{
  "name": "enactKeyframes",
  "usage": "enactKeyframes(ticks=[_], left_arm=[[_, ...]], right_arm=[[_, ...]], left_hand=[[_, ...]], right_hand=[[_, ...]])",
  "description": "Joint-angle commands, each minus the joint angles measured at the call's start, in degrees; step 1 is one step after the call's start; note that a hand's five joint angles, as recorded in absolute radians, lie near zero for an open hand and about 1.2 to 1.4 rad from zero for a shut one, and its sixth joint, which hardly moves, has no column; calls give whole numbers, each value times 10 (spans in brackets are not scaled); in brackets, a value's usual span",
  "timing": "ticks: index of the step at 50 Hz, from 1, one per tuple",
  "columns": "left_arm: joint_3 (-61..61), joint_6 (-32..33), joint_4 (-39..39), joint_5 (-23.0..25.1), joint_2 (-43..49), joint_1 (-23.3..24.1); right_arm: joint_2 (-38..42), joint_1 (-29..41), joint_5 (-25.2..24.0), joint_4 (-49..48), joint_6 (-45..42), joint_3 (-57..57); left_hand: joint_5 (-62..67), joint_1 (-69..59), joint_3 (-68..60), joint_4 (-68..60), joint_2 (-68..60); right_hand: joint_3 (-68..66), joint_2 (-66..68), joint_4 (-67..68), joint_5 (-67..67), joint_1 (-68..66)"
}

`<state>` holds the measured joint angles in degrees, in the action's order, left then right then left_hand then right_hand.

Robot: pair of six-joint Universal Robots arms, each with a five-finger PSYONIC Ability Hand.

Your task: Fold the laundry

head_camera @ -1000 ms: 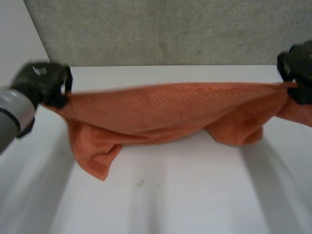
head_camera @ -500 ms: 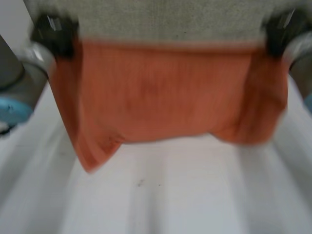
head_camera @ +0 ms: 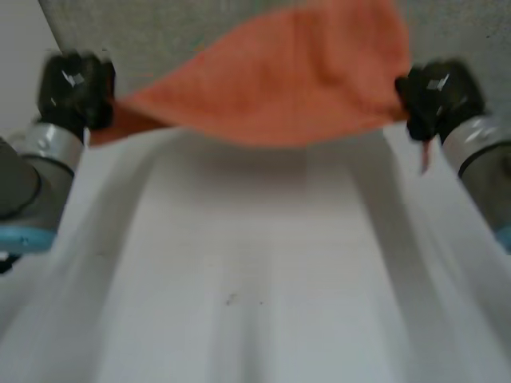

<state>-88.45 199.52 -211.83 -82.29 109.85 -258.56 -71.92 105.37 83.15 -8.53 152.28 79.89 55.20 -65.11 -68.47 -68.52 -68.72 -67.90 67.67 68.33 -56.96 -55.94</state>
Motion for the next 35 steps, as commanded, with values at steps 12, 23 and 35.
enactKeyframes(ticks=[12, 23, 35], left_arm=[[-104, 3, 2, 6, 54, -38], [-109, 1, 7, 6, 38, -47], [-120, 1, 25, 6, 34, -44]], right_arm=[[116, -45, 7, 1, 55, 106], [116, -104, 1, 36, 176, 116], [121, -128, -69, 45, 221, 133]], left_hand=[[148, -149, -115, -115, -113], [148, -149, -115, -115, -113], [148, -149, -115, -115, -113]], right_hand=[[181, -179, -186, 172, 62], [200, -197, -204, 190, 80], [-121, 123, 117, -130, -241]])
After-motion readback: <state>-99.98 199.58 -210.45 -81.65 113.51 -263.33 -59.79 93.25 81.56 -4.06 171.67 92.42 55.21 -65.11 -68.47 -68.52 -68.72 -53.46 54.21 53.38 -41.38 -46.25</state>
